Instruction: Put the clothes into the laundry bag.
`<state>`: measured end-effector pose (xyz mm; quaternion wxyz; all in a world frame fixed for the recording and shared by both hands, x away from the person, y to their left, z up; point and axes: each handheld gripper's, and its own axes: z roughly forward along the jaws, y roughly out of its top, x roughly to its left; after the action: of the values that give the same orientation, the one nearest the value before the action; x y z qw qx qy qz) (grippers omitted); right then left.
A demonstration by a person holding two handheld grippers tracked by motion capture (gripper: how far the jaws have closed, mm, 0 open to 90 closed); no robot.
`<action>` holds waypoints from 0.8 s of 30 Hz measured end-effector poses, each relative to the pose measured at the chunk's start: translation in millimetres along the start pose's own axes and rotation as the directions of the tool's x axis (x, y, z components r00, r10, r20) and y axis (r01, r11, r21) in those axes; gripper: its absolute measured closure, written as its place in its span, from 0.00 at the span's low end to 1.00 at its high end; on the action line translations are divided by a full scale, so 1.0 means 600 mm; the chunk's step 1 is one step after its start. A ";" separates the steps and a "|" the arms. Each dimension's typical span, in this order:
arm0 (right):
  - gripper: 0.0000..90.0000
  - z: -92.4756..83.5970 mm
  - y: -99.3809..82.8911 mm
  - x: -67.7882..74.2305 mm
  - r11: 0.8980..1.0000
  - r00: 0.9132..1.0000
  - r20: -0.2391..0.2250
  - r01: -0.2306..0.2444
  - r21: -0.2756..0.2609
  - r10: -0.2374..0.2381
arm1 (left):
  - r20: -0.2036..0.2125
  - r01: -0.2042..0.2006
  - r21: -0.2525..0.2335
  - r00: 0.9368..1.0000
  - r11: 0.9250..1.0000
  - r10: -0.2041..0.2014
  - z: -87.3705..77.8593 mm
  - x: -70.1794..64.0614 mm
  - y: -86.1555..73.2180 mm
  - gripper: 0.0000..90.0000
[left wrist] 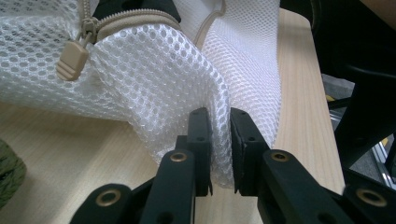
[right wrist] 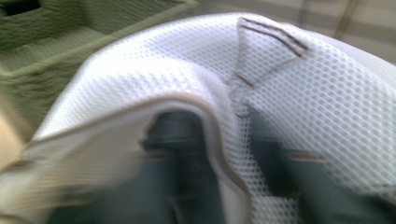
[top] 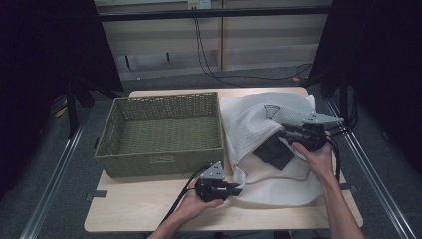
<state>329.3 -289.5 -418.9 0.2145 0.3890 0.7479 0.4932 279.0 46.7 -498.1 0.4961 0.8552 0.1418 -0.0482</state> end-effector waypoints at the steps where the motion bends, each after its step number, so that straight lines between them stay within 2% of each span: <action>1: 0.98 -0.002 0.001 0.004 1.000 1.000 -0.024 -0.004 -0.025 0.004 | -0.004 0.003 -0.001 1.000 1.000 -0.003 -0.001 0.000 0.000 0.90; 2: 0.98 -0.006 0.003 0.010 0.999 0.999 -0.054 -0.001 -0.045 -0.001 | -0.006 0.005 -0.003 1.000 1.000 -0.005 -0.002 0.001 0.000 0.90; 4: 0.99 -0.014 0.004 0.025 0.999 0.994 -0.111 0.016 -0.039 -0.020 | -0.010 0.014 -0.005 1.000 1.000 -0.014 -0.004 0.002 -0.001 0.90; 6: 0.99 -0.020 -0.001 0.044 0.999 0.986 -0.162 0.047 -0.002 -0.047 | -0.012 0.013 -0.005 1.000 1.000 -0.013 -0.005 0.003 -0.001 0.90; 8: 0.99 -0.023 -0.015 0.062 0.996 0.980 -0.187 0.079 0.050 -0.068 | -0.014 0.014 -0.003 1.000 1.000 -0.014 -0.005 0.003 -0.001 0.91; 12: 0.99 -0.012 -0.059 0.078 0.986 0.971 -0.234 0.079 0.145 -0.043 | -0.003 0.014 -0.001 1.000 1.000 -0.014 -0.002 0.003 -0.002 0.91; 14: 0.99 -0.001 -0.078 0.078 0.980 0.967 -0.255 0.074 0.183 -0.025 | -0.002 0.017 -0.002 1.000 1.000 -0.017 -0.001 0.002 -0.001 0.91; 17: 0.99 0.020 -0.102 0.071 0.967 0.965 -0.263 0.057 0.247 0.010 | 0.003 0.025 -0.010 1.000 1.000 -0.025 -0.001 0.000 0.000 0.92; 19: 0.99 0.034 -0.111 0.063 0.962 0.963 -0.266 0.037 0.272 0.038 | 0.011 0.017 -0.010 1.000 1.000 -0.017 -0.003 -0.001 0.001 0.93; 24: 0.99 0.067 -0.126 0.042 0.940 0.967 -0.243 0.018 0.341 0.070 | 0.044 0.011 -0.029 0.999 1.000 -0.009 -0.008 -0.007 0.005 0.93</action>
<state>314.6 -262.2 -502.5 0.0406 0.3645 0.8377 0.4046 275.7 48.6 -492.1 0.5113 0.8459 0.1357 -0.0674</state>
